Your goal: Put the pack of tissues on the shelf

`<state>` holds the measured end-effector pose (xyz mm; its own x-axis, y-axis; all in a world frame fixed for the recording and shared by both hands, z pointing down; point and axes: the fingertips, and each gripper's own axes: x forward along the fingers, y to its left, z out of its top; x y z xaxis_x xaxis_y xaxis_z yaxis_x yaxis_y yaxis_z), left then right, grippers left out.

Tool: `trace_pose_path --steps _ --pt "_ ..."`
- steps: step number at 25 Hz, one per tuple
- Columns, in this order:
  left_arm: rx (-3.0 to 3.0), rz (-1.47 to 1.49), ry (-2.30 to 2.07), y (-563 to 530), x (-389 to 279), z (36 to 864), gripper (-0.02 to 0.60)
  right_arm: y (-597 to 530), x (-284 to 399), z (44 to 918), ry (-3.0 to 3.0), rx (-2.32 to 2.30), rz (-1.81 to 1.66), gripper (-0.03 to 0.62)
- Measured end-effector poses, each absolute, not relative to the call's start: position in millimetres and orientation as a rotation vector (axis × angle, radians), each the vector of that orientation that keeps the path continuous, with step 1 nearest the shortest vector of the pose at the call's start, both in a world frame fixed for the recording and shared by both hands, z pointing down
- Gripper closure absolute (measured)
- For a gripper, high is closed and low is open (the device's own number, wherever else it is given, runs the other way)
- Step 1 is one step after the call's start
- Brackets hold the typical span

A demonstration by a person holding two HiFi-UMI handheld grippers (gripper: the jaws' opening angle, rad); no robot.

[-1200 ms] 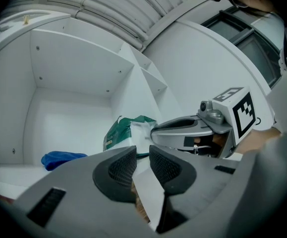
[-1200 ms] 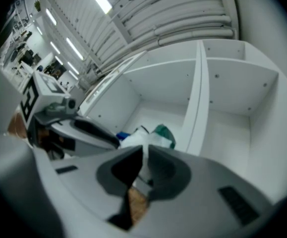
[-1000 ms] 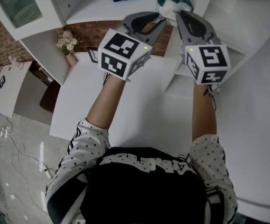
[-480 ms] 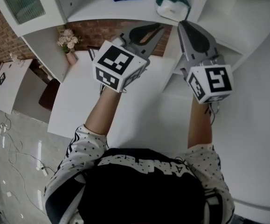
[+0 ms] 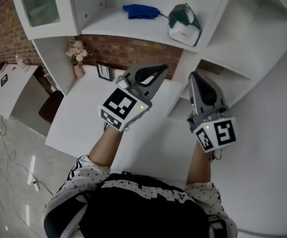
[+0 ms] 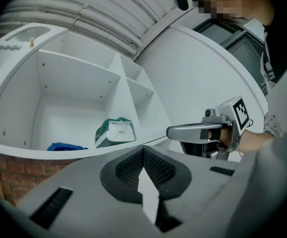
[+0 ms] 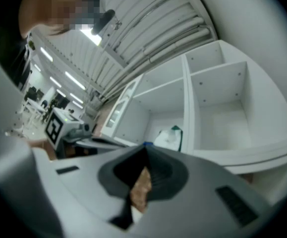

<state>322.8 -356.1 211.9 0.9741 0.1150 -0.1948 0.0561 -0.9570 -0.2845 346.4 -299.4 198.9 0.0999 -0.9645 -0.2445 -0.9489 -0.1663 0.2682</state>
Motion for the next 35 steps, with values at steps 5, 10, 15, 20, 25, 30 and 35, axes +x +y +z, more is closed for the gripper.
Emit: trace_pose_path --steps 5,10,15,20,25,30,35 --pt "-2.895 0.283 -0.118 -350 306 231 0.548 -285 344 222 -2.020 2.338 -0.491 0.563" --pt "-2.925 0.252 -0.150 -333 296 249 0.548 -273 339 244 -2.029 2.347 -0.423 0.563" --pt "-2.971 0.215 -0.176 -320 293 268 0.548 -262 331 273 -2.057 2.370 -0.315 0.563" --pt "-3.011 0.202 -0.183 -315 289 280 0.548 -258 327 297 -2.060 2.377 -0.230 0.563" --pt "-3.017 0.218 -0.157 -310 281 282 0.548 -252 320 301 -2.057 2.359 -0.233 0.563" --pt "-3.001 0.227 -0.149 -304 272 283 0.548 -246 309 300 -2.077 2.326 -0.249 0.565" --pt "-3.012 0.235 -0.128 -300 268 287 0.548 -240 307 304 -2.082 2.314 -0.250 0.563"
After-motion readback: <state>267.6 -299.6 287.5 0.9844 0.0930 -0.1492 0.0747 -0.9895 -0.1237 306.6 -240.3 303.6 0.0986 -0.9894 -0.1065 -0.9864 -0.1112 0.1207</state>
